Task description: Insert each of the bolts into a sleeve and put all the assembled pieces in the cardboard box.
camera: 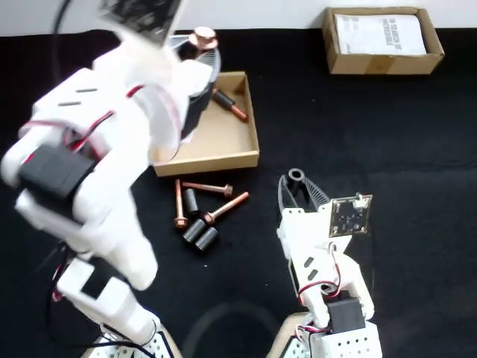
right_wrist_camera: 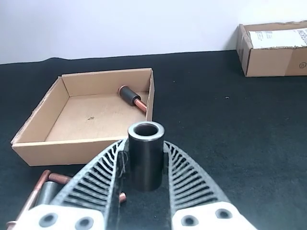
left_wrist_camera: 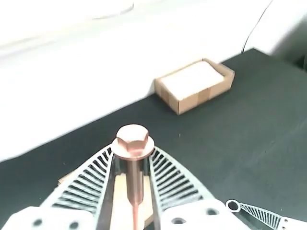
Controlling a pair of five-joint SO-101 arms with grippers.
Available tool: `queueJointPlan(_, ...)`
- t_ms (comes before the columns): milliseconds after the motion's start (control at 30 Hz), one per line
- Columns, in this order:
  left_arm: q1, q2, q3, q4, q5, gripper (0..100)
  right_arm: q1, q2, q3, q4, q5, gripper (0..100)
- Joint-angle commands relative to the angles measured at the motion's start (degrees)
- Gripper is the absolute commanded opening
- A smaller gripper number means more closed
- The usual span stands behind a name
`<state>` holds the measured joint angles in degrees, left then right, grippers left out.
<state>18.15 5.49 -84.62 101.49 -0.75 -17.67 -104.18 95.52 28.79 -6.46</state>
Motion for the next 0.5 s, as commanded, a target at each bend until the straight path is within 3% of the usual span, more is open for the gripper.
queueJointPlan(0,-0.40,-5.67,2.86,0.26,0.26,1,-0.40,-0.92,7.87,-0.31,-0.53,0.6)
queueJointPlan(100,-0.40,-13.67,14.90,0.26,0.26,1,-0.40,-0.92,7.87,-0.04,-0.62,0.6)
queueJointPlan(267,0.04,-32.04,47.69,-0.88,0.35,1,-0.75,-0.92,7.87,-0.04,-0.70,0.6)
queueJointPlan(467,0.04,-50.68,82.42,-23.12,0.35,1,-4.62,-0.92,7.87,-0.31,-0.70,0.6)
